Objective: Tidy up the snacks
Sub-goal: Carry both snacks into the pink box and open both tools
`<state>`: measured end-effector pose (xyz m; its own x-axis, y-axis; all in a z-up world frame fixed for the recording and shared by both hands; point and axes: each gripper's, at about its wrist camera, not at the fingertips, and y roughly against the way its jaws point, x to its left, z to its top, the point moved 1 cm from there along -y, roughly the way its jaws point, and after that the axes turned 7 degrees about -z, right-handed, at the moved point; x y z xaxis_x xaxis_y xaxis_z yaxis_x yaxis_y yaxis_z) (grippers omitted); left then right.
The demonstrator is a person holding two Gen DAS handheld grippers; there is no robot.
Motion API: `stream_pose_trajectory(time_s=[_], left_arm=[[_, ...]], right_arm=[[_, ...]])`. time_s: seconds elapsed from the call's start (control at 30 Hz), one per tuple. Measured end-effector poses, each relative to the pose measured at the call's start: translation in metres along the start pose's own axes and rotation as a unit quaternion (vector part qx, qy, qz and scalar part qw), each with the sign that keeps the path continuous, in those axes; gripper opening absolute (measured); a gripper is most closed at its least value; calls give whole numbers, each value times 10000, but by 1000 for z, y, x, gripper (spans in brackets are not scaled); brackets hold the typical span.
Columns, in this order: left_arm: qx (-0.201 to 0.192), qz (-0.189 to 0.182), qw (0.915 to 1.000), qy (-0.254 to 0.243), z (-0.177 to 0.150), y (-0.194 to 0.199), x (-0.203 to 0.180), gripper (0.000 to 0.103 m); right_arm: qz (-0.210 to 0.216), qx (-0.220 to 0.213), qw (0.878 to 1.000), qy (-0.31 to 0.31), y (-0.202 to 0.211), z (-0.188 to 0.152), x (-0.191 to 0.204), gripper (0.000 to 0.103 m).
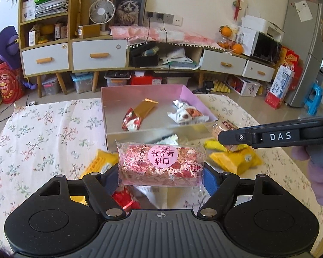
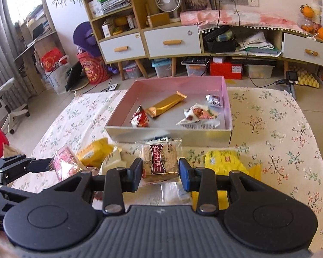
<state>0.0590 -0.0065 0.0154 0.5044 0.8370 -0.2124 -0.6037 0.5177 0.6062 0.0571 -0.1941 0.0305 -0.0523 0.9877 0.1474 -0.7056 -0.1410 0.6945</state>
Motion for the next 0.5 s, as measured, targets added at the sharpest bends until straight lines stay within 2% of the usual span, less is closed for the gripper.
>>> stream_pose_trajectory(time_s=[0.5], left_arm=[[-69,200,9993,300,46,-44,15,76]], right_arm=[[-64,-117,9978,-645,-23,34,-12,34]])
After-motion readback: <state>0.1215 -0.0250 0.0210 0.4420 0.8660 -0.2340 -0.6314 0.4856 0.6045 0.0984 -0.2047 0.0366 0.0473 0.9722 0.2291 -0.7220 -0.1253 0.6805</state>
